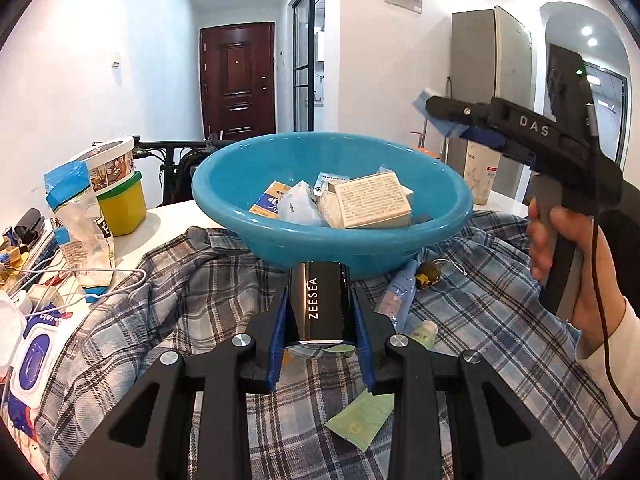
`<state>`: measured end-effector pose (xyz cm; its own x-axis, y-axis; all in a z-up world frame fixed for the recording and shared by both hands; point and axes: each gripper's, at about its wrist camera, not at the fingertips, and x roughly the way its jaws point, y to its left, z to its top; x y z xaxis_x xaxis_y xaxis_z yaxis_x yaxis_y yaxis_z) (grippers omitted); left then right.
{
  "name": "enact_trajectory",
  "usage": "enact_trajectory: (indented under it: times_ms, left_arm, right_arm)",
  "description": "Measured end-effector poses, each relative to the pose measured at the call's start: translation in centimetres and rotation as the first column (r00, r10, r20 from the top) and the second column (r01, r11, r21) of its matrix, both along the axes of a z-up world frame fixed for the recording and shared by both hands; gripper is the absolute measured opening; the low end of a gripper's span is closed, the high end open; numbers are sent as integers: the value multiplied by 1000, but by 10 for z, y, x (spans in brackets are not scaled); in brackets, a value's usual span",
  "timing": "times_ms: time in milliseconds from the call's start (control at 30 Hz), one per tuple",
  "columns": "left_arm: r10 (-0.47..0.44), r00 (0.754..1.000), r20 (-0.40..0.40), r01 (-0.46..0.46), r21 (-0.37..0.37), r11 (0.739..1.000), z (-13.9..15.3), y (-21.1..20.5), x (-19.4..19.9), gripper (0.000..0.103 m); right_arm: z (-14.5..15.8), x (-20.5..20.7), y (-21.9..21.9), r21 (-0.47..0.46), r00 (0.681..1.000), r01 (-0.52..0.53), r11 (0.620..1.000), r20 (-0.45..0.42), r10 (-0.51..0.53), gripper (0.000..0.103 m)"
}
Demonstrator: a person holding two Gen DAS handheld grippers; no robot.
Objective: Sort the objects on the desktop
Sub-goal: 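Carry the ZEESEA compact and Babycare pack over the turquoise basin with both grippers, then lower the ZEESEA compact into the basin and open the left gripper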
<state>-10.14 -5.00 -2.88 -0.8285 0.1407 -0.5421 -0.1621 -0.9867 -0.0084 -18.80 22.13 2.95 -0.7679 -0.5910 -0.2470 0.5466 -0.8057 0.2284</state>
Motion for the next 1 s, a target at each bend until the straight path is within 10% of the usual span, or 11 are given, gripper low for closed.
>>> enact_trajectory:
  times_ms: [533, 833, 1000]
  left_arm:
    - [91, 989, -120, -92, -2, 996, 53, -8, 3, 32]
    - [186, 944, -274, -215, -79, 973, 118, 14, -44, 32]
    - [160, 960, -230, -174, -41, 984, 114, 21, -77, 32]
  right_arm:
    - [-8, -5, -3, 17, 999, -1, 1000, 34, 1, 77]
    - [-10, -8, 0, 12, 999, 4, 1000, 45, -4, 77]
    - [-11, -7, 0, 19, 999, 4, 1000, 48, -5, 77]
